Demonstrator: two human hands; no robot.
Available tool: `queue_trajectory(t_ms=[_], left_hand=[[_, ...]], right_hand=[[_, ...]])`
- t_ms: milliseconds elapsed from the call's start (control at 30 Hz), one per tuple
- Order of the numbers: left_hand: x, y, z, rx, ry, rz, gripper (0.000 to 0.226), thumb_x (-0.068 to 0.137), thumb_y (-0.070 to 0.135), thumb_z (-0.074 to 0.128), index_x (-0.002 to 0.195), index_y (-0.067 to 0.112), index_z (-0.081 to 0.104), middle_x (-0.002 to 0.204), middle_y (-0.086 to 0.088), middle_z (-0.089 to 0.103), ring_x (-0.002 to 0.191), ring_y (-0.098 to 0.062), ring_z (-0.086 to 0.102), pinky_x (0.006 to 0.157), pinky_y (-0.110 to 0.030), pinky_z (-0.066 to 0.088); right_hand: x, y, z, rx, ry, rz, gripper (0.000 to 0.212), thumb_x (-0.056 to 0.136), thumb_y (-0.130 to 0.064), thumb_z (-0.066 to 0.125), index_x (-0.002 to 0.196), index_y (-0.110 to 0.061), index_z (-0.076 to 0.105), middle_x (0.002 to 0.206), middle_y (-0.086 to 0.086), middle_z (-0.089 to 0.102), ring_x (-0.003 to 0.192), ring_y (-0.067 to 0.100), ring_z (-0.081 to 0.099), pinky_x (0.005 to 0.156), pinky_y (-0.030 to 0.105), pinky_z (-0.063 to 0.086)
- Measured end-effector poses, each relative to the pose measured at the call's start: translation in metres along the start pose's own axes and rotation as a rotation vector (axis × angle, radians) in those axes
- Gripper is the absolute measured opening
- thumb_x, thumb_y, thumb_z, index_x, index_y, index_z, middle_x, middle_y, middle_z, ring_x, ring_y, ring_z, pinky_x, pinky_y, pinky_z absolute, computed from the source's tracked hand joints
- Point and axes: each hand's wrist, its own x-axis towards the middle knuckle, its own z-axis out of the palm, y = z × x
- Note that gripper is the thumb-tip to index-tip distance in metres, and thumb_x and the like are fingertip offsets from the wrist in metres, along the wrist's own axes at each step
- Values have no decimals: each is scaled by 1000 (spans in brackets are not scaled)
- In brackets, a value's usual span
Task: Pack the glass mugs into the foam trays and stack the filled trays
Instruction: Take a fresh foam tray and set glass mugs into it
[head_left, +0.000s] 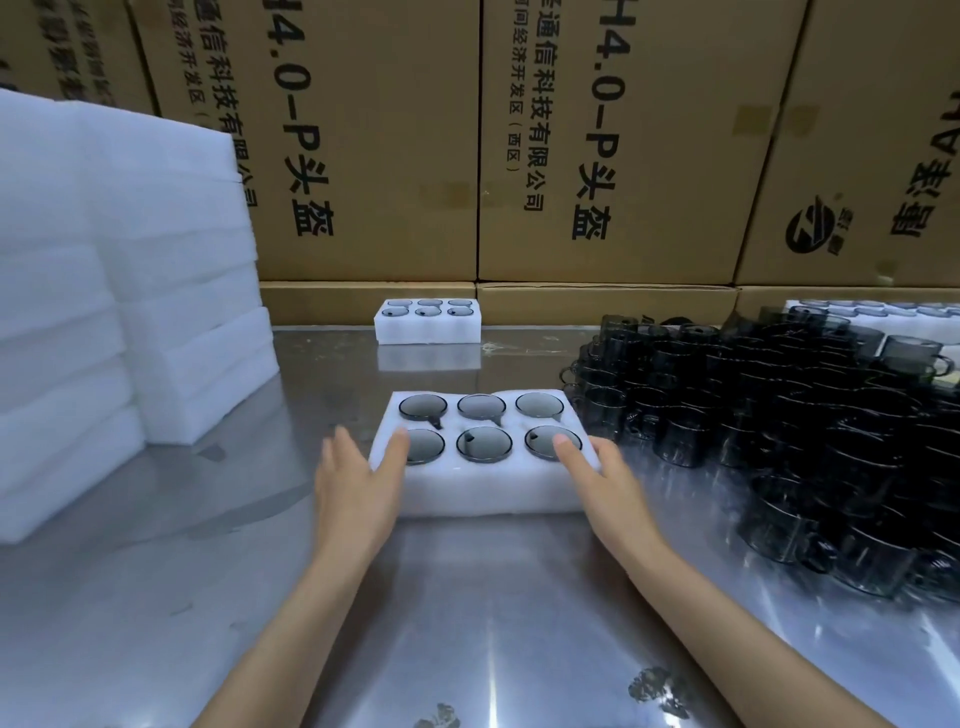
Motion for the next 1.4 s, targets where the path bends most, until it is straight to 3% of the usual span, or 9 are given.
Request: queue_trajectory(t_ms=[67, 133, 233, 400, 633, 833, 1100, 1233, 1400], left_hand=[[3, -1, 5, -213, -100, -78, 36, 93, 38, 49, 124, 20, 54, 136, 1, 51, 119, -22, 49, 91, -32, 40], [3, -2, 9, -378, -42, -54, 15, 90, 25, 54, 104, 24, 58, 110, 5, 61, 93, -12, 56, 69, -24, 40], [6, -1, 9, -502, 26, -39, 22, 87, 18, 56, 108, 22, 59, 99, 11, 62, 86, 0, 56, 63, -21, 39], [21, -2, 10, -597, 113, 54, 24, 84, 24, 58, 106, 31, 60, 98, 21, 63, 86, 12, 57, 60, -4, 40], [83, -18, 10, -682, 51, -8, 35, 94, 32, 52, 129, 29, 52, 128, 12, 56, 120, -10, 51, 104, -39, 40], [146, -29, 24, -623, 170, -15, 35, 97, 33, 46, 132, 27, 46, 137, 7, 42, 126, -11, 42, 109, -41, 34], [213, -35, 46, -527, 159, 71, 28, 92, 17, 56, 121, 18, 56, 125, 2, 52, 99, -1, 51, 91, -29, 38], [239, -36, 53, -545, 174, 86, 27, 90, 9, 57, 117, 14, 59, 119, 0, 57, 112, -13, 51, 97, -31, 38], [265, -40, 58, -602, 137, 86, 22, 90, 11, 57, 110, 17, 63, 110, 10, 60, 102, -2, 53, 90, -28, 35]], right_hand=[[-3, -6, -1, 101, -21, -11, 27, 88, -50, 54, 106, -31, 61, 106, -17, 63, 105, 6, 57, 79, 20, 41], [-6, -13, -3, 237, -57, -46, 19, 90, -44, 56, 99, -32, 67, 98, -18, 69, 100, 4, 61, 75, 12, 45], [-5, -22, -1, 435, -139, 33, 19, 87, -47, 59, 106, -47, 64, 102, -22, 69, 97, 7, 66, 84, 30, 53], [21, -40, 22, 621, -146, 193, 44, 84, -38, 67, 124, -46, 52, 121, -14, 63, 109, 17, 63, 63, 29, 57], [88, -44, 71, 802, -81, 437, 29, 83, -21, 62, 109, -33, 62, 106, -3, 68, 94, 20, 66, 58, 28, 51], [163, -52, 112, 860, 0, 441, 36, 83, -20, 63, 118, -26, 60, 110, 1, 66, 92, 22, 65, 62, 32, 52], [293, -85, 157, 949, 12, 330, 40, 84, -24, 67, 122, -25, 53, 123, 4, 48, 109, 32, 54, 63, 32, 52], [351, -91, 174, 915, 18, 297, 54, 84, -27, 68, 134, -24, 49, 133, 3, 44, 118, 33, 49, 73, 35, 54], [392, -76, 195, 700, -82, 285, 58, 94, -38, 55, 144, -21, 32, 148, 5, 31, 127, 30, 42, 84, 32, 50]])
